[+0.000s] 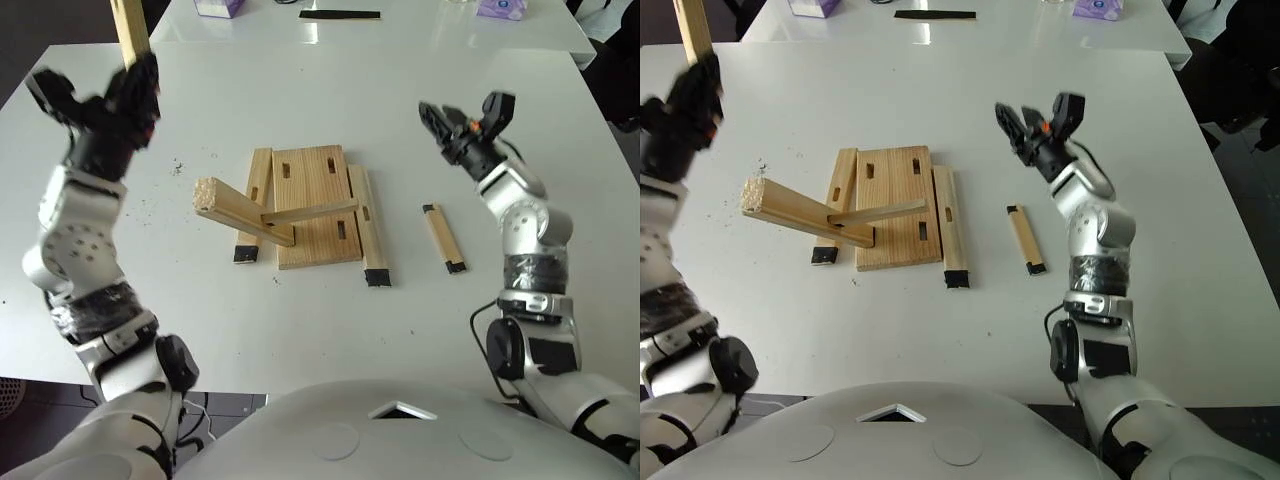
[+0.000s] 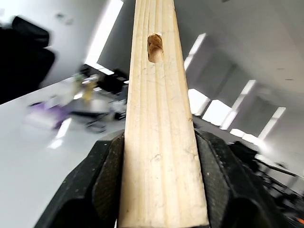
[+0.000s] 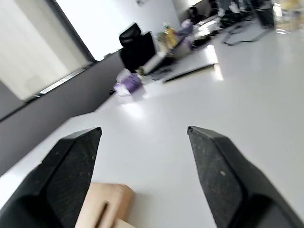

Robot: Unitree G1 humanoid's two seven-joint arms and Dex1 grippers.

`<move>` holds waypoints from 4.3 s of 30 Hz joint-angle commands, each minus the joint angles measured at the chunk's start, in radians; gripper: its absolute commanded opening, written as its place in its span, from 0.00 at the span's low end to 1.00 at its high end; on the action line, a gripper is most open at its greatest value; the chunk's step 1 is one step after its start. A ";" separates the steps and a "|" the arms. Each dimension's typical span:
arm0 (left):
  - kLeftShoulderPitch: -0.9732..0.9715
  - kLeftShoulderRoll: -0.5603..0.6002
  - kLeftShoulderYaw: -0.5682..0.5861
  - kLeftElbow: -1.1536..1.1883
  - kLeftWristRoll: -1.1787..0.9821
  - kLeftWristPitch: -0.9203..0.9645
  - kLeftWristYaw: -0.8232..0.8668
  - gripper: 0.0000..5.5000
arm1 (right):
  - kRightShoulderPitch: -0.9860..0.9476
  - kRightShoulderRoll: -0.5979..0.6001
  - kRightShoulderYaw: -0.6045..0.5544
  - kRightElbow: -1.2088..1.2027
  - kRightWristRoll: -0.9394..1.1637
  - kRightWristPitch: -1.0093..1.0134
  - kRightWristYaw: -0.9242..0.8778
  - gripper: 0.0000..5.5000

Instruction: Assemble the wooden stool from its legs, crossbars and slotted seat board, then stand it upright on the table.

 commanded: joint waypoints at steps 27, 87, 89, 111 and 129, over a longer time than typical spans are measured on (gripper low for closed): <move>0.078 0.136 -0.286 -0.230 -0.118 0.089 -0.459 0.38 | -0.159 -0.145 0.045 -0.396 0.544 0.409 0.225 0.61; -0.058 0.220 -0.380 -0.027 0.121 -0.063 -0.499 0.52 | -0.205 -0.217 0.054 -0.395 0.486 0.241 0.257 0.37; -0.066 0.223 -0.360 0.020 0.146 -0.083 -0.482 0.52 | -0.200 -0.273 0.068 -0.345 0.394 0.179 0.321 0.37; 0.110 0.151 -0.345 -0.028 0.190 -0.109 -0.464 0.55 | -0.107 -0.325 0.101 -0.290 0.394 0.149 0.438 0.37; 0.076 0.042 -0.204 0.148 0.260 -0.202 -0.164 0.68 | 0.098 -0.368 0.326 -0.213 -0.029 -0.157 0.648 0.37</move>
